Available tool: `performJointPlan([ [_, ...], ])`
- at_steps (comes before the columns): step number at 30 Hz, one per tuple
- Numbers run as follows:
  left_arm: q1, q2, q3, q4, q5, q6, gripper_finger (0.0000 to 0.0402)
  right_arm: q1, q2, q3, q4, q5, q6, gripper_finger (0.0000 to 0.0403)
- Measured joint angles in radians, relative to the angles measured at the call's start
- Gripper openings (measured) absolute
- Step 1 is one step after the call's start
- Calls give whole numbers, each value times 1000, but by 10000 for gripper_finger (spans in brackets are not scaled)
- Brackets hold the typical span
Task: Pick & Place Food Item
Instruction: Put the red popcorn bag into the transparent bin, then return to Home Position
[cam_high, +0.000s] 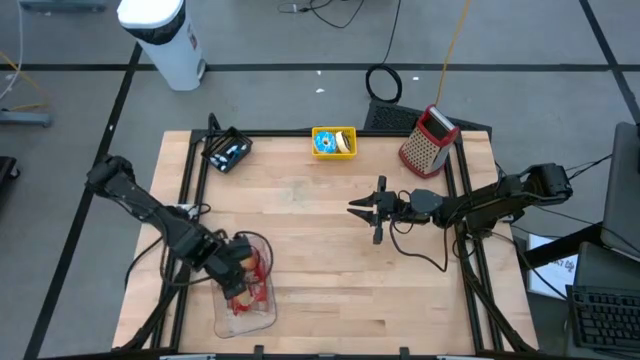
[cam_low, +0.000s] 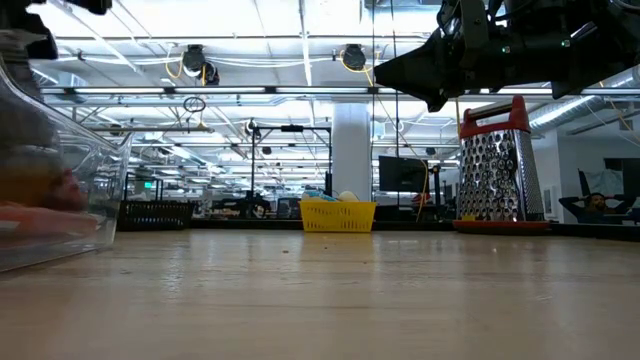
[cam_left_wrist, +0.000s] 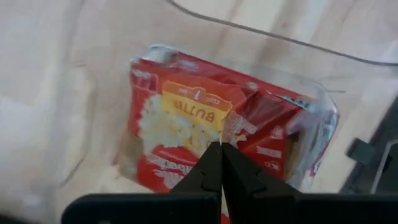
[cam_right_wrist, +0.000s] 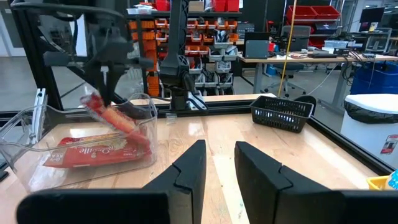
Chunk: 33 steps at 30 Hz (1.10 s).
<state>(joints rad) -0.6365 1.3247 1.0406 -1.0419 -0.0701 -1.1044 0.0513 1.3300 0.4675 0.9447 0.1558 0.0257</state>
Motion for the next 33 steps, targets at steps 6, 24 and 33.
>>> performJointPlan([
  [6, 45, 0, -100, 232, 113, 99, 0, 0, 0, 0, 0, 0, -1, 77],
  [24, 87, -2, -138, 310, 161, 236, 90, 0, 0, 0, -8, 0, 7, 77],
  [33, 151, -232, 29, 274, 71, 616, 139, 0, 0, 0, -8, 0, 7, 77],
])
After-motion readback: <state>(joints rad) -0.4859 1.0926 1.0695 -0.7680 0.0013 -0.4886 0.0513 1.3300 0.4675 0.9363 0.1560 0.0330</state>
